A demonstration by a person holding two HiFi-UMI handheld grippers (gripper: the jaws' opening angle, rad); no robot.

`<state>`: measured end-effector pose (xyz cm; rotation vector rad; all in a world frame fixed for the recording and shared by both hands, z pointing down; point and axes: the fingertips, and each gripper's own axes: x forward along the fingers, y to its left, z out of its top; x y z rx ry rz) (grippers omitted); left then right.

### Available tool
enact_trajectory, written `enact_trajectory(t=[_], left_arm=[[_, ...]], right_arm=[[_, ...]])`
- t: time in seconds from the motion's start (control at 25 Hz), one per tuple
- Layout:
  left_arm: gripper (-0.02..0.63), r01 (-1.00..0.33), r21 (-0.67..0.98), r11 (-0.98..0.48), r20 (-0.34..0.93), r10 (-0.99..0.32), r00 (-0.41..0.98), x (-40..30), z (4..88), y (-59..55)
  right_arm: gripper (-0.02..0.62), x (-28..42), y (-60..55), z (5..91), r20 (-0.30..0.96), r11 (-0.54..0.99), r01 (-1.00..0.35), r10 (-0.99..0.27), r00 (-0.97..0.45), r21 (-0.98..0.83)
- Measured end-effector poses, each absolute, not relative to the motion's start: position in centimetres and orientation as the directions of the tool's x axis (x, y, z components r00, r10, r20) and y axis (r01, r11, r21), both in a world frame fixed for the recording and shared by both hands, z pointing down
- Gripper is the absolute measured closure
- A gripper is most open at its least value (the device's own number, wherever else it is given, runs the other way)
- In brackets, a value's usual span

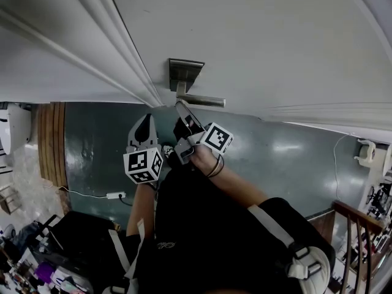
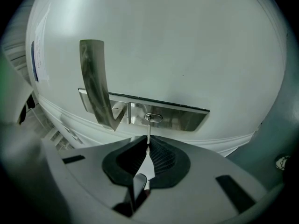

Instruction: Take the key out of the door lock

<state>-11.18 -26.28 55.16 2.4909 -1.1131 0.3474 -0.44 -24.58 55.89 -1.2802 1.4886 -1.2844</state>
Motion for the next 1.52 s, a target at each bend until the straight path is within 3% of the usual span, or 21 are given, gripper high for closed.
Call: enact_trajectory(t=[0.52,0.96,1.2,1.52], left_arm=[[0.583,-0.767,0.248,-0.592,0.386,-0.666,0.638,-11.9,55.5,-25.5],[0.583,-0.77,0.245,-0.589,0.378,-0.674,0.635,-11.7,54.8,-25.0],[0.583,-0.79,0.243,-0.562,0.382,-0.694,0.611,-12.7,55.0,-24.5],[0.583,-0.85,0.249,-0.464,0.403,-0.749,0.526,-16.3,55.6,-23.5]], right_arm=[[0.568,-0.6,-24.3,56.0,0.067,-0.029,-0.189,-0.978,-0.197,-0.982],[0.568,-2.9,-23.0,55.0,0.046,0.031,-0.255,-0.956,-0.289,-0.966],[0.568,-4.2,-22.3,56.3,0.132,0.012,-0.386,-0.929,-0.345,-0.923],[0.568,-8.5,-22.0,56.9,0.235,0.122,-0.6,-0.845,-0.481,-0.791]])
